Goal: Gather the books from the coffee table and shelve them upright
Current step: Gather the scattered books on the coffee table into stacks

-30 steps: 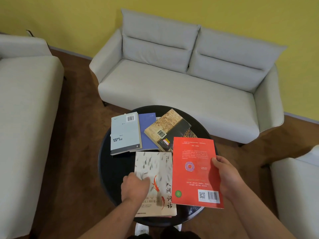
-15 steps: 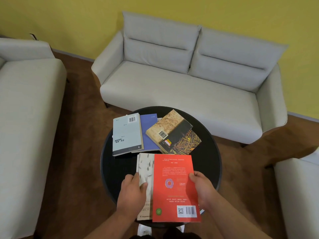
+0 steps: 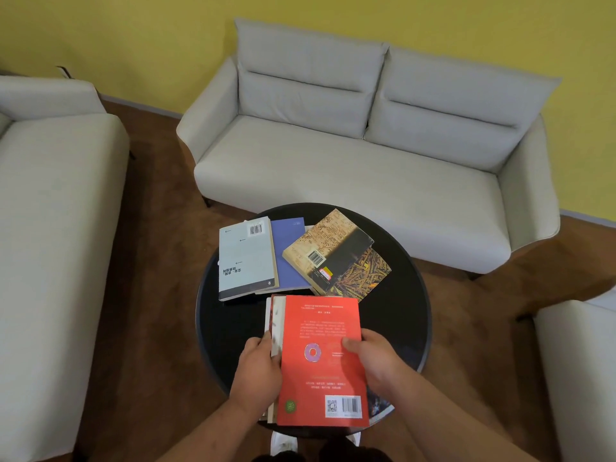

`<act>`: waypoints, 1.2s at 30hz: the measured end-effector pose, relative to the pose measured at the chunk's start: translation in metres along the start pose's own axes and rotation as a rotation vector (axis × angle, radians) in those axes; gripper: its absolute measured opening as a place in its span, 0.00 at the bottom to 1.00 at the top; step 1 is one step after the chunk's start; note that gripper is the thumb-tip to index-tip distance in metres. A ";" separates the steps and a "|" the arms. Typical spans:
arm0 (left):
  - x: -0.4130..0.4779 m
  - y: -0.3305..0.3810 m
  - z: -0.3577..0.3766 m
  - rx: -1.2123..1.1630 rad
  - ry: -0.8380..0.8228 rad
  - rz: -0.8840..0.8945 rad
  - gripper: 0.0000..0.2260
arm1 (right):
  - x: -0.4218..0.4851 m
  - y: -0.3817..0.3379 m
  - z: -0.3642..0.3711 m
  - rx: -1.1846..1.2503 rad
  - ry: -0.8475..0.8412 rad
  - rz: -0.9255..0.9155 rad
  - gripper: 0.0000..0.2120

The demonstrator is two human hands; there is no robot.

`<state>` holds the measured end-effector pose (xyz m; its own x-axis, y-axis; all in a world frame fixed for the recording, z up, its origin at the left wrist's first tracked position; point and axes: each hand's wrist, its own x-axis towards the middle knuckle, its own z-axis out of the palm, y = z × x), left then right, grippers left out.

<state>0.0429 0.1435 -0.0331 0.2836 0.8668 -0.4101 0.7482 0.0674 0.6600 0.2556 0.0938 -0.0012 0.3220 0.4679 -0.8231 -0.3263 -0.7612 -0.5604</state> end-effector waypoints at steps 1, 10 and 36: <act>0.000 0.001 -0.002 -0.005 0.013 -0.013 0.11 | 0.001 0.000 0.004 0.003 0.007 -0.001 0.07; 0.010 0.001 -0.008 -0.353 0.011 -0.181 0.14 | -0.001 -0.002 0.016 -0.114 0.044 -0.104 0.04; 0.001 0.007 -0.011 -0.750 -0.292 -0.369 0.15 | 0.002 0.024 0.020 -0.082 -0.310 -0.099 0.26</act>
<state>0.0419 0.1504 -0.0219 0.3201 0.5723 -0.7550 0.2611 0.7127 0.6510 0.2306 0.0851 -0.0181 0.0587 0.6459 -0.7611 -0.2301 -0.7332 -0.6399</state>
